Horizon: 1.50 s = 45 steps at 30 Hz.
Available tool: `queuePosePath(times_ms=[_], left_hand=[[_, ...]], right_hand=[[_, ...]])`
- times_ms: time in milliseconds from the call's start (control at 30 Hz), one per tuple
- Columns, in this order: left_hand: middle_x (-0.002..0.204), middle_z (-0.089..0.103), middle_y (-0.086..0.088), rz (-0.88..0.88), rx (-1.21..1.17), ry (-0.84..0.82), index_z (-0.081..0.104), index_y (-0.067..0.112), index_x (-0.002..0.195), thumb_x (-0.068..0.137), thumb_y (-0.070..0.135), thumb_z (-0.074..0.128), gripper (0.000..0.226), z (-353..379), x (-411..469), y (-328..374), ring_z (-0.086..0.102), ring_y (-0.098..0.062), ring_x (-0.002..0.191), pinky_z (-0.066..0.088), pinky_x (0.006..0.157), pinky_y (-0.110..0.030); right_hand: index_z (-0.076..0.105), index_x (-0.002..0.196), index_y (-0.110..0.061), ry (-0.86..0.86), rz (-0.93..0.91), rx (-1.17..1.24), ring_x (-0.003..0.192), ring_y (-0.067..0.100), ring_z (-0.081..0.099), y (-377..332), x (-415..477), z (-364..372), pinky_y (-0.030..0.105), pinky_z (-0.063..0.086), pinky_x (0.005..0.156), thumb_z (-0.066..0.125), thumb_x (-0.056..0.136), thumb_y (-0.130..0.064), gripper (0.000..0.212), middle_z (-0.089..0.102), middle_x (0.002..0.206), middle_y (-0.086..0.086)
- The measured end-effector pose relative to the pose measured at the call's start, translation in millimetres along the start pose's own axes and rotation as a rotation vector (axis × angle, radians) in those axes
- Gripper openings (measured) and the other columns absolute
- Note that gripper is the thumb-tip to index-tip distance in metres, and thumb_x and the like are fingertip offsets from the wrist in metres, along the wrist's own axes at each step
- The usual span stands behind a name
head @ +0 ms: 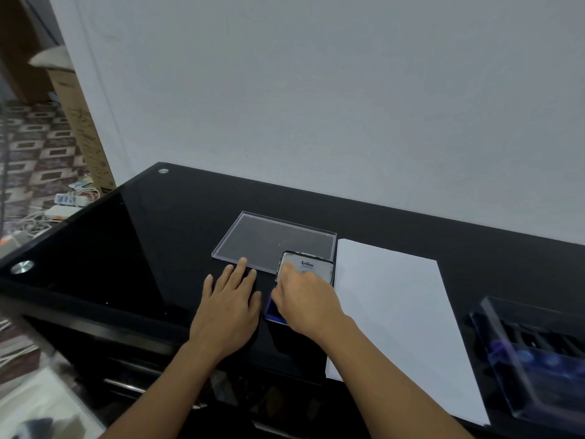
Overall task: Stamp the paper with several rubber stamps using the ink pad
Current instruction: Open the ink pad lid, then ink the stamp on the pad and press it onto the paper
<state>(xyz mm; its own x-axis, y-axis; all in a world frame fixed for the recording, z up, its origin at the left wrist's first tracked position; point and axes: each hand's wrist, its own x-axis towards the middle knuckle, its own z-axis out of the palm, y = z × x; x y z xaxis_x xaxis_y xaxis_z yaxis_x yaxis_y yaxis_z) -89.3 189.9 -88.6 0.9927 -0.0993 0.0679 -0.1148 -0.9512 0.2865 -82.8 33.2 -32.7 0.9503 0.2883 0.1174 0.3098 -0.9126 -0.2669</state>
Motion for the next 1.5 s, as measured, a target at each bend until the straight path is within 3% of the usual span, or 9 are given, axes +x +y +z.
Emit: queuePosePath(times_ms=[200,333,500,700,867,1133,1233,1367,1500], left_hand=[[0.168,0.003,0.004,-0.023,-0.065,0.011,0.028,0.022,0.156,0.106,0.040,0.032,0.053,-4,2,2,0.004,-0.017,0.154,0.004,0.123,-0.045],[0.165,0.022,0.003,-0.050,-0.109,0.050,0.045,0.023,0.146,0.103,0.034,0.044,0.045,-12,7,5,0.020,-0.019,0.151,0.017,0.121,-0.046],[0.156,0.038,0.002,-0.080,-0.239,0.120,0.054,0.019,0.138,0.101,0.027,0.048,0.038,-31,23,19,0.030,-0.021,0.144,0.031,0.113,-0.046],[0.149,0.048,-0.002,0.084,-0.366,0.082,0.053,0.014,0.140,0.102,0.027,0.046,0.041,-52,73,56,0.039,-0.019,0.138,0.031,0.112,-0.033],[0.145,0.052,-0.008,0.212,-0.365,-0.023,0.052,0.008,0.141,0.102,0.027,0.048,0.043,-57,119,88,0.047,-0.020,0.134,0.035,0.108,-0.028],[0.143,0.054,-0.004,0.188,-0.237,-0.177,0.052,0.011,0.140,0.102,0.025,0.045,0.042,-40,180,115,0.049,-0.022,0.131,0.039,0.103,-0.032],[0.127,0.059,-0.005,0.186,-0.204,-0.205,0.059,0.012,0.123,0.100,0.025,0.046,0.029,-28,194,117,0.053,-0.021,0.122,0.042,0.100,-0.034],[0.148,0.049,-0.005,0.184,-0.161,-0.228,0.048,0.015,0.145,0.101,0.030,0.047,0.047,-13,204,119,0.045,-0.025,0.136,0.039,0.112,-0.043],[0.153,0.045,-0.001,0.156,-0.098,-0.276,0.043,0.023,0.149,0.101,0.039,0.048,0.051,-4,209,122,0.039,-0.027,0.140,0.028,0.117,-0.054]], right_hand=[[0.038,0.097,-0.019,-0.004,-0.005,-0.007,0.071,0.024,0.049,0,-2,-1,0.033,0.038,0.062,0.044,0.102,-0.028,0.012,0.065,0.094,0.011],[0.038,0.094,-0.018,-0.015,0.002,0.000,0.069,0.025,0.049,1,1,-2,0.034,0.038,0.061,0.044,0.102,-0.027,0.013,0.055,0.082,0.006],[0.041,0.092,-0.018,0.056,0.019,0.166,0.064,0.018,0.053,7,2,-17,0.033,0.037,0.052,0.040,0.103,-0.030,0.017,0.057,0.074,-0.001],[0.051,0.087,-0.018,0.150,0.146,0.246,0.070,0.018,0.054,47,28,-68,0.035,0.040,0.061,0.044,0.097,-0.030,0.017,0.061,0.080,0.000],[0.055,0.085,-0.017,0.133,0.243,0.255,0.075,0.019,0.058,95,51,-99,0.034,0.047,0.065,0.047,0.096,-0.029,0.018,0.063,0.084,0.000],[0.056,0.088,-0.008,0.036,0.330,0.264,0.072,0.021,0.055,145,80,-99,0.033,0.043,0.063,0.046,0.095,-0.028,0.023,0.067,0.091,0.009],[0.057,0.092,-0.010,-0.025,0.343,0.229,0.074,0.021,0.056,154,87,-89,0.033,0.043,0.062,0.044,0.097,-0.028,0.023,0.064,0.089,0.006],[0.055,0.090,-0.012,-0.073,0.342,0.187,0.075,0.024,0.057,165,95,-71,0.034,0.044,0.062,0.044,0.097,-0.028,0.021,0.062,0.087,0.005],[0.052,0.089,-0.013,-0.092,0.331,0.151,0.070,0.021,0.052,172,100,-62,0.034,0.042,0.062,0.043,0.098,-0.028,0.020,0.061,0.087,0.006]])
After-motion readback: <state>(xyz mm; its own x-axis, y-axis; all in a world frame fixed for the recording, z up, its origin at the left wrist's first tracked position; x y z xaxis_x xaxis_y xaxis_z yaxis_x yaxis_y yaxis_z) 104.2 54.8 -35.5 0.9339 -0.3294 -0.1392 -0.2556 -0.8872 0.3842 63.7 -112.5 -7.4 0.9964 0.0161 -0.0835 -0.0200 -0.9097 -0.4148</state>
